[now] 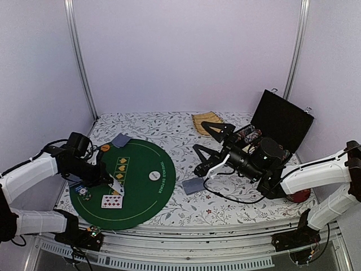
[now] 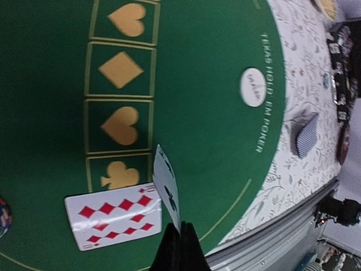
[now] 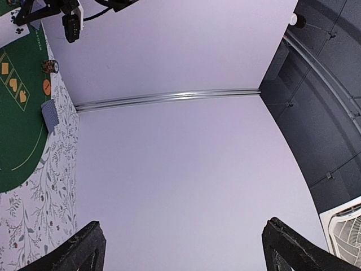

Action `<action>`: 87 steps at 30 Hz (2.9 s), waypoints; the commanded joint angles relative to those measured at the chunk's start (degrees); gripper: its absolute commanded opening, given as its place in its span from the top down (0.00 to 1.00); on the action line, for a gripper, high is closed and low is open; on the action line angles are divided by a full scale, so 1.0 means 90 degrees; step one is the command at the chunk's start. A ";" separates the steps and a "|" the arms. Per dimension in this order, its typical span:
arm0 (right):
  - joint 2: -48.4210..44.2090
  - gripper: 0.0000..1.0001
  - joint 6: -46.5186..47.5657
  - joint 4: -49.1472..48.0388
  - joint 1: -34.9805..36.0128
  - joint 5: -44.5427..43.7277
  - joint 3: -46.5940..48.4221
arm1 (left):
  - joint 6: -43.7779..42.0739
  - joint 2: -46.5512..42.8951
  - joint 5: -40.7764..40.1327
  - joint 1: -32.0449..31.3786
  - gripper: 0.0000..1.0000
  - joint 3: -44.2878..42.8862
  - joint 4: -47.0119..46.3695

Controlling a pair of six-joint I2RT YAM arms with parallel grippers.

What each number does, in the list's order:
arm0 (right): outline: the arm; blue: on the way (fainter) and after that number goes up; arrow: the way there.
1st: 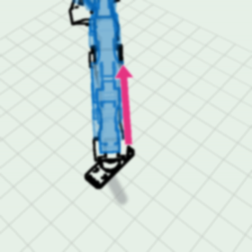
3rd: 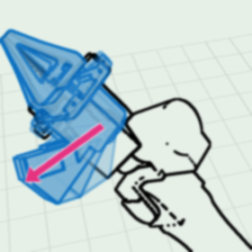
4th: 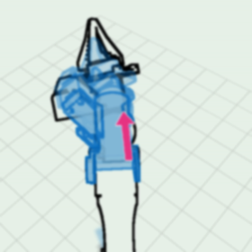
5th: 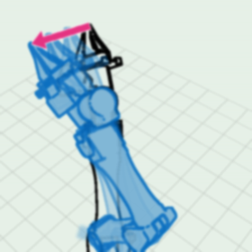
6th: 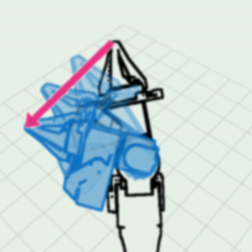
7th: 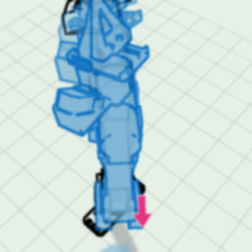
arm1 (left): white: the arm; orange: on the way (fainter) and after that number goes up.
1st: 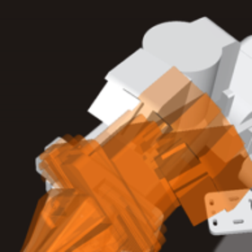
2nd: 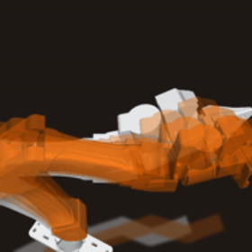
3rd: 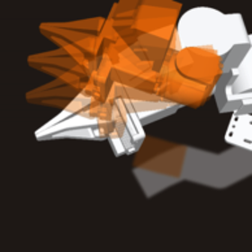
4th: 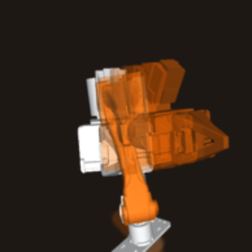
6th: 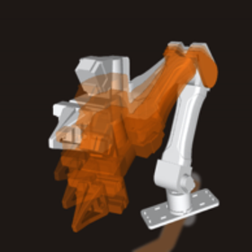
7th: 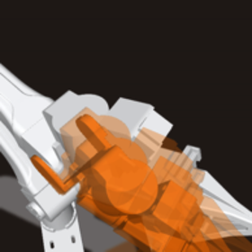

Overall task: Distribute texas hold em gaming equipment
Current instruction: Distribute the poker card in the community card area.

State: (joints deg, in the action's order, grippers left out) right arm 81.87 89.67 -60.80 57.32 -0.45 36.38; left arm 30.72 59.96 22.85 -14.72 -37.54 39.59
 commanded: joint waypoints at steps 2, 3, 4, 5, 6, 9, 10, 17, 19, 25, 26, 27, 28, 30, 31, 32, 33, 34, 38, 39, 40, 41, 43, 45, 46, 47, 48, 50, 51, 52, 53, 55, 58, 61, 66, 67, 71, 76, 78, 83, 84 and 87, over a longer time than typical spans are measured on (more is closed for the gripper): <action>-0.0163 0.01 -0.0349 0.0048 -0.0092 0.0159 -0.0284 | -0.0363 0.0473 -0.0540 0.0481 1.00 -0.0083 0.0420; -0.0228 0.01 -0.0400 0.0046 -0.0111 0.0195 -0.0333 | -0.0339 0.0560 -0.0656 0.0504 1.00 -0.0133 0.0408; -0.0290 0.01 -0.0438 0.0041 -0.0128 0.0225 -0.0383 | -0.0337 0.0638 -0.0694 0.0537 1.00 -0.0151 0.0417; -0.0338 0.01 -0.0512 0.0020 -0.0137 0.0239 -0.0433 | -0.0332 0.0707 -0.0721 0.0557 1.00 -0.0155 0.0441; -0.0390 0.01 -0.0580 -0.0020 -0.0150 0.0244 -0.0481 | -0.0307 0.0764 -0.0766 0.0566 1.00 -0.0147 0.0461; -0.0503 0.01 -0.0784 -0.0091 -0.0184 0.0332 -0.0598 | -0.0025 0.0860 -0.0829 0.0559 1.00 -0.0222 0.0416; -0.0521 0.01 -0.0824 -0.0092 -0.0192 0.0373 -0.0631 | 0.0111 0.0829 -0.0736 0.0532 1.00 -0.0231 0.0280; -0.0575 0.01 -0.0862 -0.0100 -0.0187 0.0447 -0.0682 | 0.0540 0.0651 -0.0852 0.0474 1.00 -0.0211 -0.0232; -0.0603 0.01 -0.0866 -0.0100 -0.0197 0.0460 -0.0688 | 0.0580 0.0705 -0.0697 0.0464 1.00 -0.0162 -0.0375; -0.0633 0.01 -0.0942 -0.0091 -0.0209 0.0546 -0.0712 | 0.0480 0.1049 -0.0161 0.0401 1.00 0.0125 -0.0831; -0.0630 0.01 -0.0949 -0.0082 -0.0208 0.0548 -0.0715 | 0.0495 0.1052 -0.0110 0.0370 1.00 0.0139 -0.0902; -0.0629 0.01 -0.0949 -0.0081 -0.0211 0.0556 -0.0713 | 0.0501 0.1040 -0.0081 0.0353 1.00 0.0146 -0.0941; -0.0629 0.01 -0.0963 -0.0065 -0.0218 0.0557 -0.0717 | 0.0512 0.1014 -0.0038 0.0323 1.00 0.0147 -0.0980; -0.0639 0.01 -0.0967 -0.0040 -0.0220 0.0580 -0.0713 | 0.0500 0.0993 0.0006 0.0309 1.00 0.0144 -0.1010; -0.0630 0.01 -0.0968 -0.0017 -0.0221 0.0595 -0.0714 | 0.0480 0.1011 0.0018 0.0299 1.00 0.0152 -0.1006; -0.0627 0.01 -0.0964 -0.0005 -0.0224 0.0610 -0.0704 | 0.0465 0.1065 0.0083 0.0292 1.00 0.0160 -0.0986; -0.0625 0.01 -0.0967 0.0004 -0.0220 0.0620 -0.0705 | 0.0434 0.1109 0.0156 0.0219 1.00 0.0159 -0.0994; -0.0629 0.01 -0.0976 0.0025 -0.0219 0.0630 -0.0708 | 0.0414 0.1107 0.0194 0.0100 1.00 0.0096 -0.1020; -0.0639 0.01 -0.0989 0.0129 -0.0221 0.0636 -0.0688 | 0.0418 0.0759 0.0584 -0.0275 1.00 -0.0160 -0.1512; -0.0632 0.01 -0.0984 0.0156 -0.0220 0.0635 -0.0686 | 0.0438 0.0658 0.0646 -0.0279 1.00 -0.0139 -0.1626; -0.0630 0.01 -0.0979 0.0162 -0.0221 0.0643 -0.0675 | 0.0439 0.0583 0.0628 -0.0258 1.00 -0.0096 -0.1681; -0.0627 0.01 -0.0986 0.0168 -0.0224 0.0646 -0.0673 | 0.0419 0.0583 0.0548 -0.0190 1.00 -0.0038 -0.1603; -0.0622 0.01 -0.1005 0.0173 -0.0224 0.0685 -0.0677 | 0.0339 0.0797 0.0240 0.0020 1.00 0.0087 -0.1202; -0.0620 0.01 -0.1017 0.0167 -0.0225 0.0702 -0.0675 | 0.0277 0.1136 0.0071 0.0128 1.00 0.0203 -0.0866; -0.0620 0.01 -0.1013 0.0172 -0.0226 0.0704 -0.0673 | 0.0238 0.1312 -0.0017 0.0128 1.00 0.0219 -0.0717; -0.0627 0.01 -0.1009 0.0178 -0.0223 0.0696 -0.0683 | 0.0199 0.1436 -0.0117 0.0126 1.00 0.0225 -0.0613; -0.0637 0.01 -0.1008 0.0182 -0.0223 0.0686 -0.0683 | 0.0167 0.1537 -0.0251 0.0125 1.00 0.0211 -0.0523; -0.0661 0.01 -0.1008 0.0180 -0.0222 0.0679 -0.0693 | 0.0200 0.1645 -0.0452 0.0129 1.00 0.0138 -0.0474; -0.0666 0.01 -0.1015 0.0187 -0.0217 0.0679 -0.0700 | 0.0210 0.1685 -0.0605 0.0123 1.00 0.0063 -0.0422; -0.0675 0.01 -0.1018 0.0192 -0.0221 0.0685 -0.0699 | 0.0223 0.1744 -0.0804 0.0120 1.00 0.0002 -0.0328; -0.0680 0.01 -0.1023 0.0200 -0.0218 0.0692 -0.0704 | 0.0249 0.1798 -0.0948 0.0124 1.00 -0.0045 -0.0248; -0.0693 0.01 -0.1032 0.0217 -0.0218 0.0688 -0.0703 | 0.0269 0.1894 -0.1086 0.0102 1.00 -0.0081 -0.0193; -0.0719 0.01 -0.1052 0.0227 -0.0220 0.0694 -0.0721 | 0.0344 0.1994 -0.1373 0.0057 1.00 -0.0138 -0.0072; -0.0720 0.01 -0.1066 0.0268 -0.0226 0.0718 -0.0715 | 0.0395 0.2004 -0.1629 0.0061 1.00 -0.0173 -0.0082; -0.0740 0.01 -0.1057 0.0302 -0.0221 0.0705 -0.0733 | 0.0252 0.2126 -0.2086 0.0061 1.00 -0.0303 0.0083; -0.0751 0.01 -0.1057 0.0308 -0.0226 0.0704 -0.0734 | 0.0222 0.2153 -0.2147 0.0062 1.00 -0.0324 0.0122; -0.0767 0.01 -0.1067 0.0335 -0.0224 0.0723 -0.0728 | 0.0115 0.2283 -0.2188 0.0082 1.00 -0.0417 0.0152; -0.0764 0.01 -0.1047 0.0392 -0.0220 0.0743 -0.0709 | -0.0025 0.2490 -0.2239 0.0067 1.00 -0.0525 0.0303; -0.0779 0.01 -0.1049 0.0412 -0.0218 0.0747 -0.0706 | -0.0044 0.2493 -0.2260 0.0065 1.00 -0.0543 0.0333; -0.0791 0.01 -0.1047 0.0450 -0.0222 0.0771 -0.0694 | -0.0133 0.2507 -0.2404 0.0065 0.76 -0.0642 0.0479; -0.0779 0.01 -0.1047 0.0454 -0.0224 0.0777 -0.0686 | -0.0154 0.2500 -0.2398 0.0056 0.72 -0.0652 0.0492; -0.0781 0.01 -0.1057 0.0471 -0.0226 0.0794 -0.0681 | -0.0180 0.2446 -0.2386 0.0062 0.58 -0.0680 0.0498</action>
State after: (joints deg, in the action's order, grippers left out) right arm 76.14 80.95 -56.97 55.68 5.85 30.30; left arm 29.82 82.04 2.22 -13.87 -42.24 42.76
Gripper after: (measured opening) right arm 0.990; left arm 0.339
